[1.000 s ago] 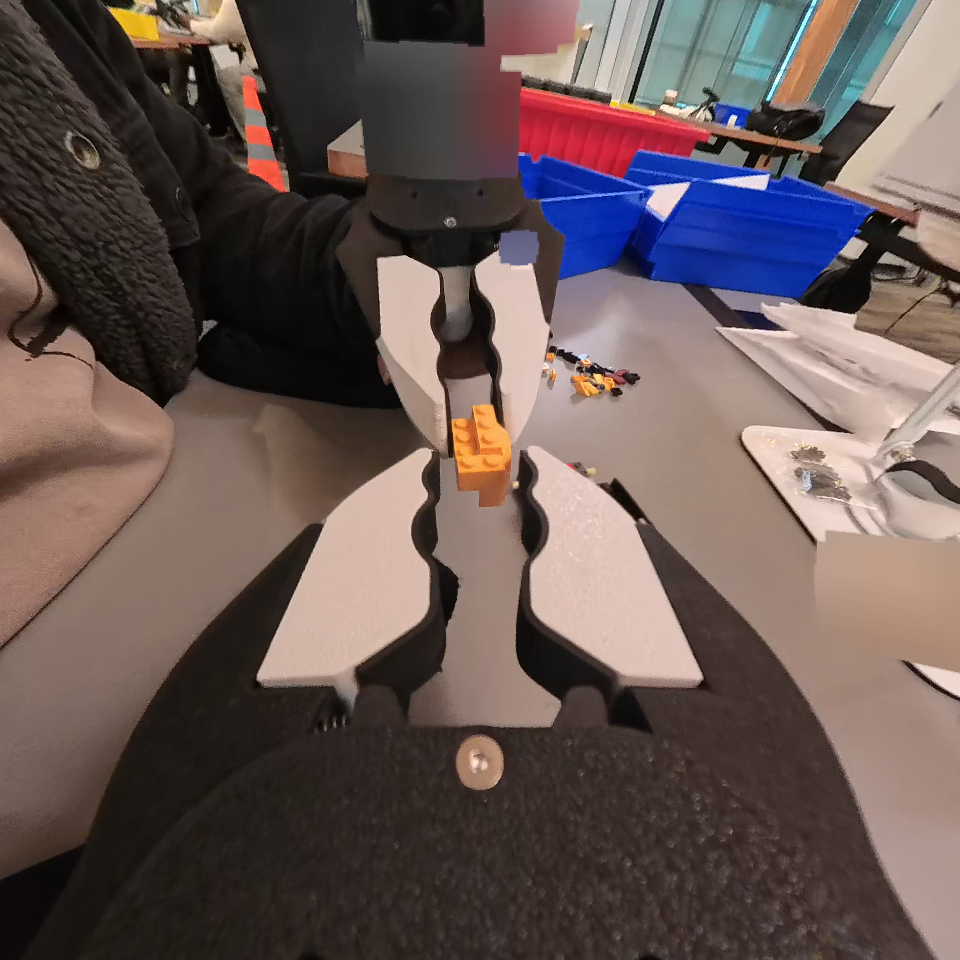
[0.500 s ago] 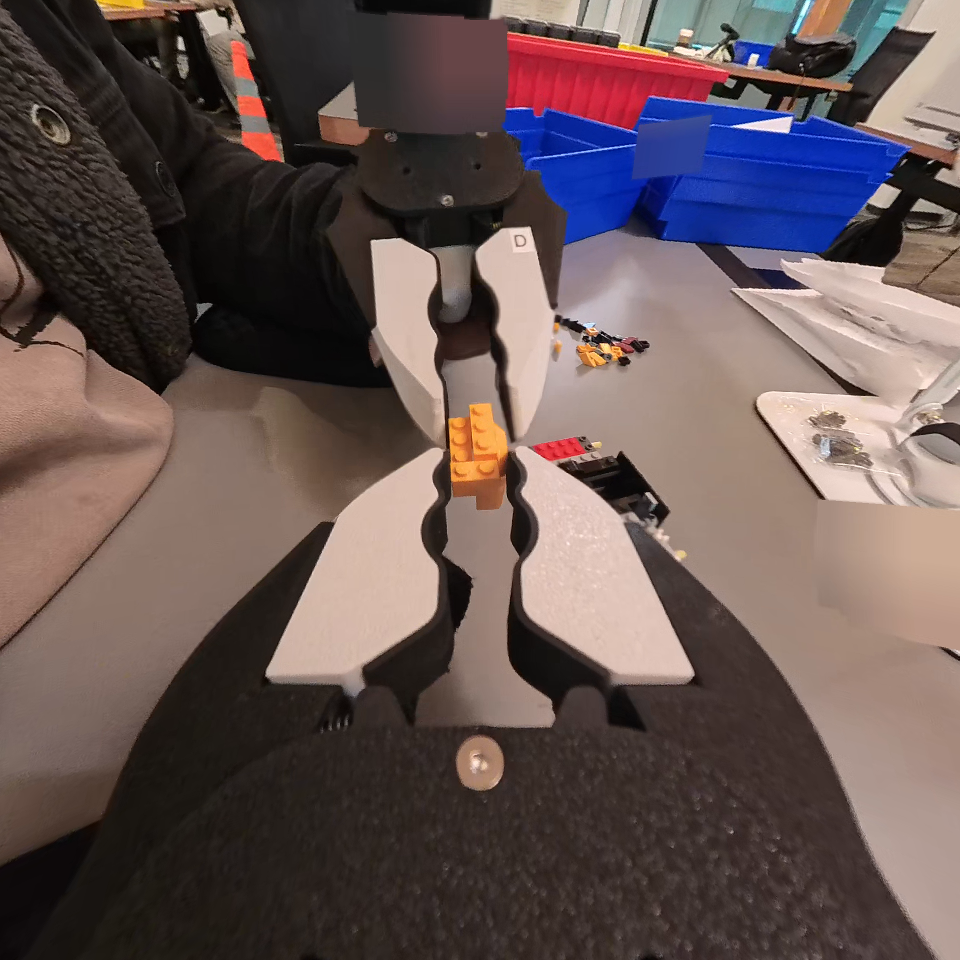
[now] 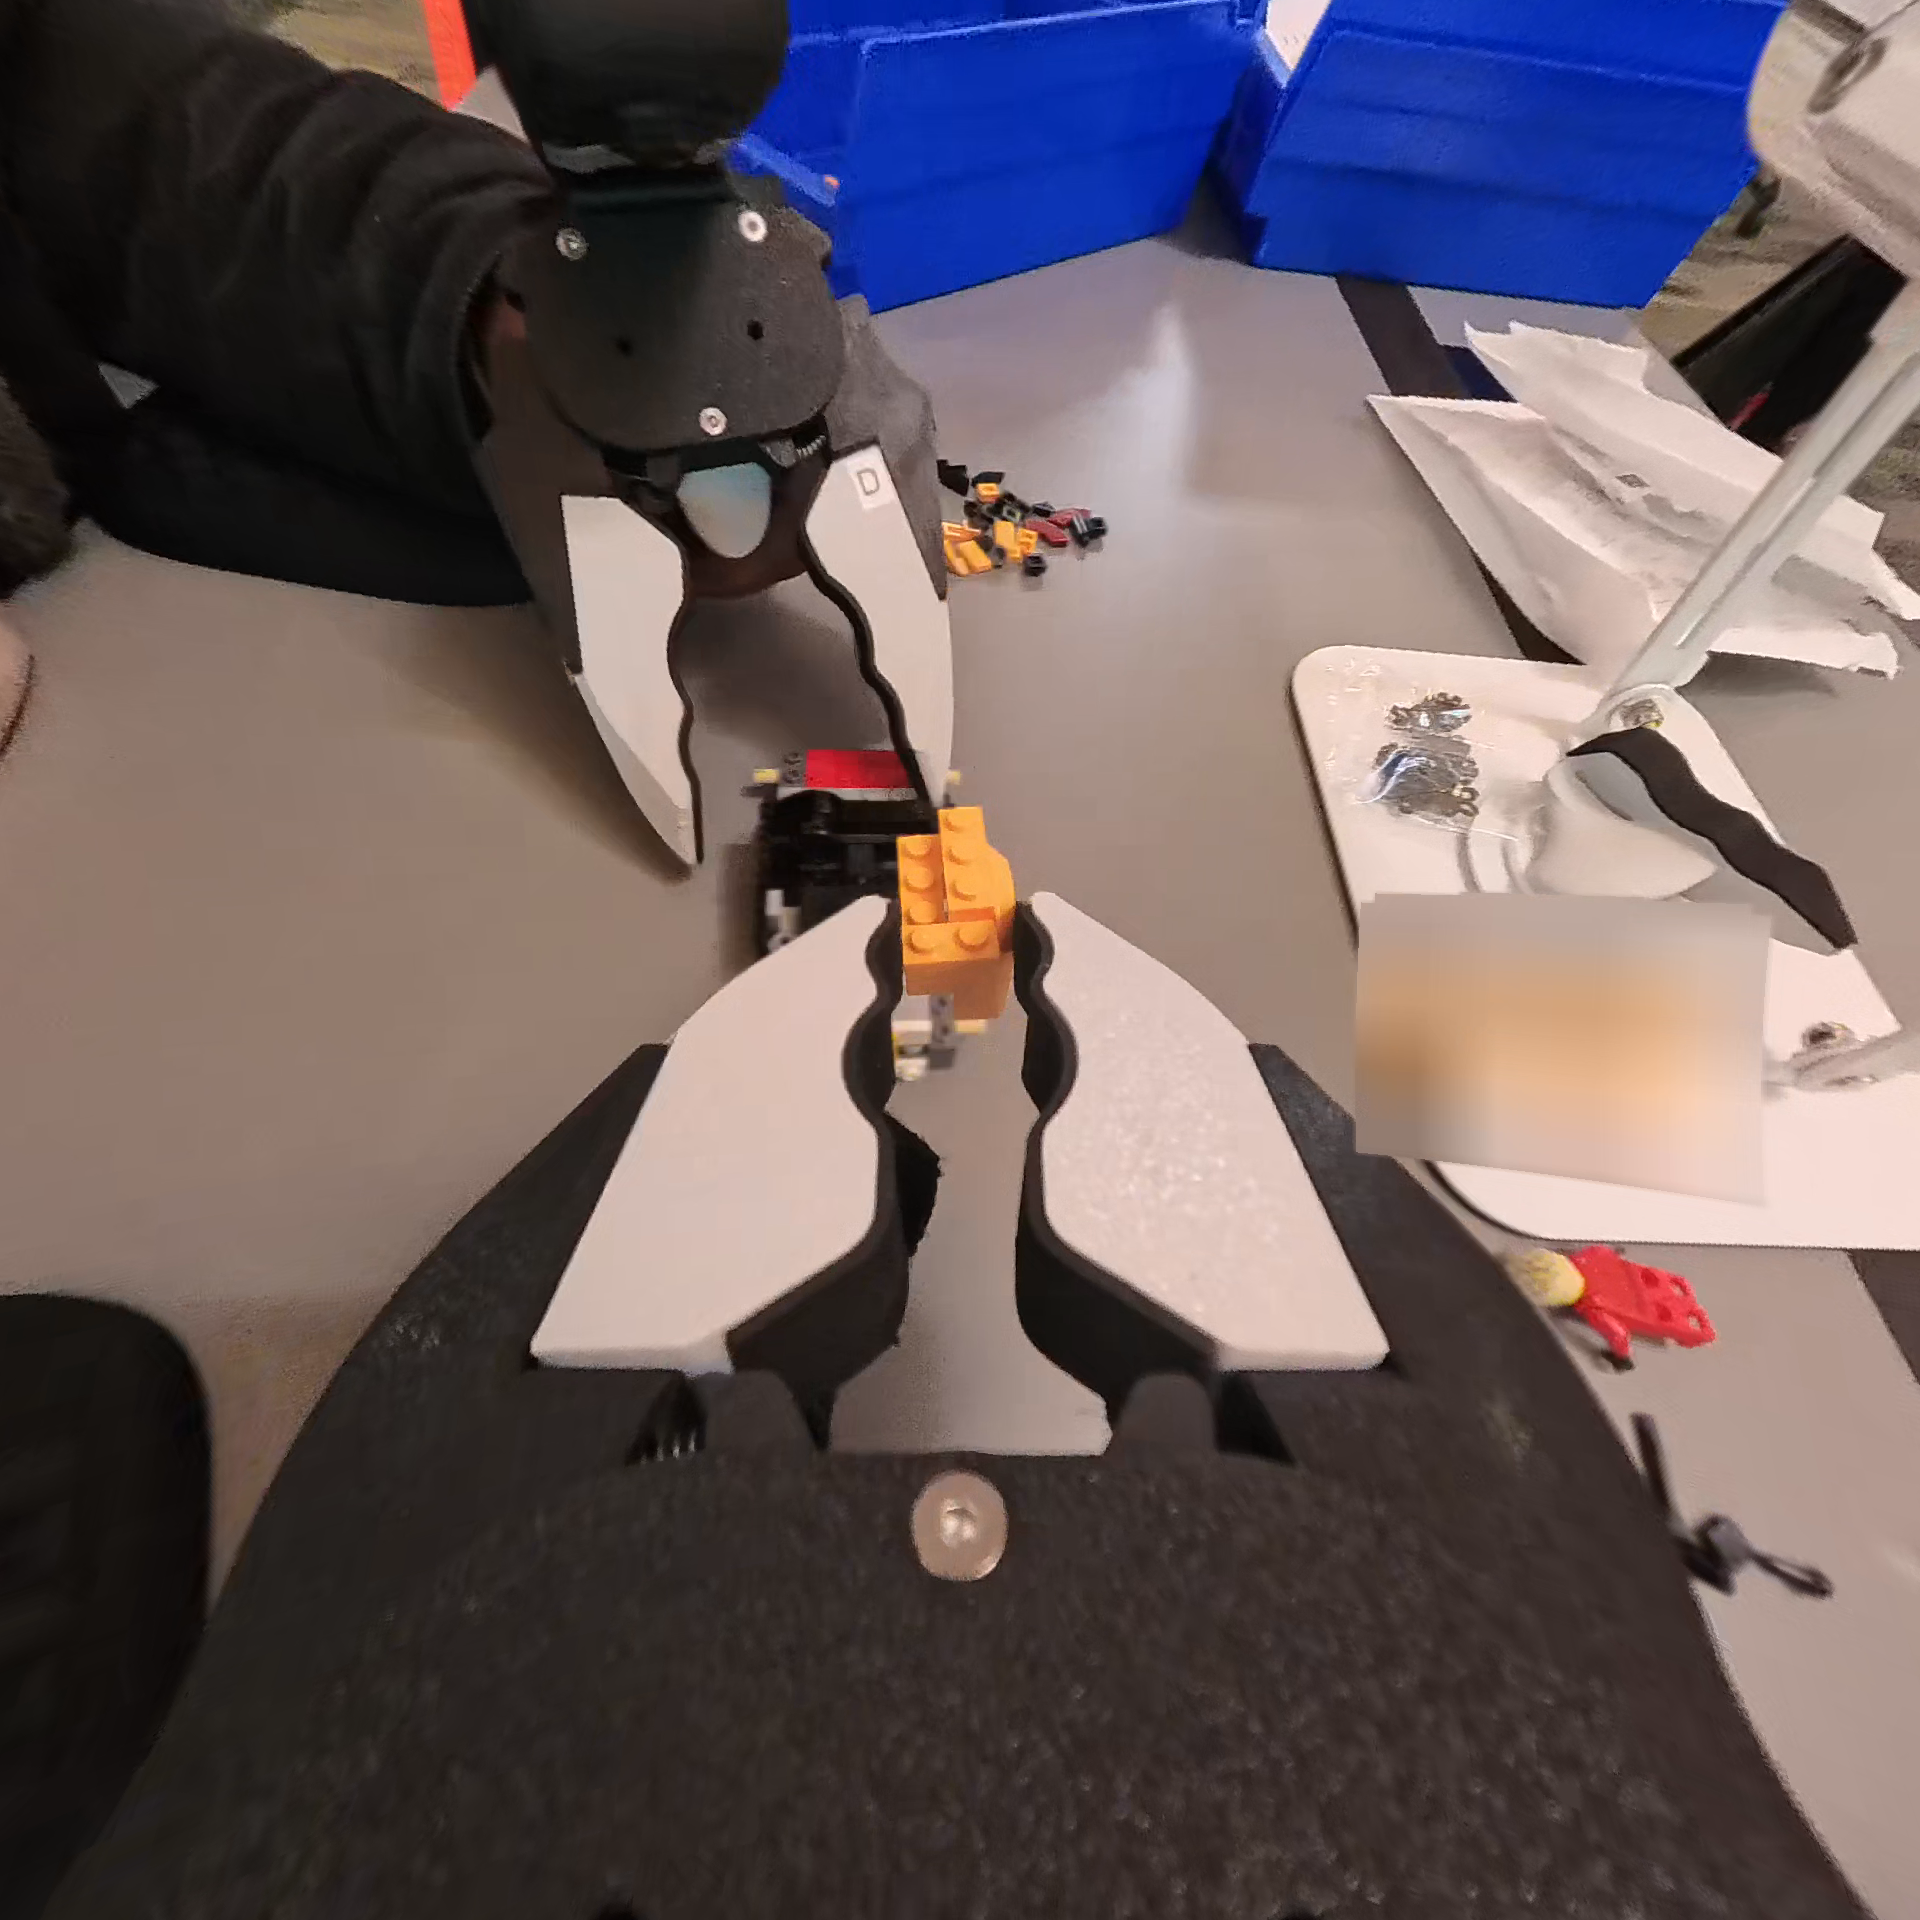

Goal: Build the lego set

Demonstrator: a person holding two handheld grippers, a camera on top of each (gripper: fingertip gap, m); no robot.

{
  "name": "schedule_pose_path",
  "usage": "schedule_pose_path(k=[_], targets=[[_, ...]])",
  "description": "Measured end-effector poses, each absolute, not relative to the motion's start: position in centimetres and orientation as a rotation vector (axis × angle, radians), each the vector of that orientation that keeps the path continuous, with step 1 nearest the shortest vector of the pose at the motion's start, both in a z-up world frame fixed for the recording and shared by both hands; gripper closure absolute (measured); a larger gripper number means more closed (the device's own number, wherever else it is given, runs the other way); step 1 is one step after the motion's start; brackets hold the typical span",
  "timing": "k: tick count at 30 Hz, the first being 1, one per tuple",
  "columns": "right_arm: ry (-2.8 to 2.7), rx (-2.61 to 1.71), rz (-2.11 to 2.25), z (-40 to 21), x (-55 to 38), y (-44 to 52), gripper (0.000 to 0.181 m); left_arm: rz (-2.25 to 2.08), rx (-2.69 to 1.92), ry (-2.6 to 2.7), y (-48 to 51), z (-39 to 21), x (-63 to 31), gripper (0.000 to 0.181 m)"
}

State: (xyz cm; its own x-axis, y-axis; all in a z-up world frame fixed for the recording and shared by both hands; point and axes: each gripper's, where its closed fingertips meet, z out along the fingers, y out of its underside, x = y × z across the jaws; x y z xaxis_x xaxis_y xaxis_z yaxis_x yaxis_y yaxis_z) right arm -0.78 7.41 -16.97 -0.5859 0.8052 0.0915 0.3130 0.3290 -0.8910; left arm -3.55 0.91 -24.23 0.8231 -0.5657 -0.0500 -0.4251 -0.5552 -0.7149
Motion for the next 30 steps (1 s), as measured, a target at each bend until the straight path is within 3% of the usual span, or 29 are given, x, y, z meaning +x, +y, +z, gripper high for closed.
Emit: schedule_pose_path(k=[3, 7, 11, 30], targets=[[-2.058, -1.008, 1.25, -17.8, -1.8, 8.4, 0.161, -0.221, -2.228, 0.718, 1.6, -23.7, -4.4, 0.118], [-2.064, -1.069, 1.296, -19.5, -1.7, 8.8, 0.161, -0.287, -2.23, 0.789, 2.7, -24.2, -4.5, 0.108], [-2.07, -1.09, 1.329, -20.1, -1.4, 8.7, 0.161, -0.377, -2.232, 0.924, 2.8, -25.2, -3.1, 0.117], [-2.093, -1.091, 1.366, -19.3, -0.6, 7.0, 0.161, -0.366, -2.195, 1.068, 0.2, -25.2, -0.2, 0.118]])
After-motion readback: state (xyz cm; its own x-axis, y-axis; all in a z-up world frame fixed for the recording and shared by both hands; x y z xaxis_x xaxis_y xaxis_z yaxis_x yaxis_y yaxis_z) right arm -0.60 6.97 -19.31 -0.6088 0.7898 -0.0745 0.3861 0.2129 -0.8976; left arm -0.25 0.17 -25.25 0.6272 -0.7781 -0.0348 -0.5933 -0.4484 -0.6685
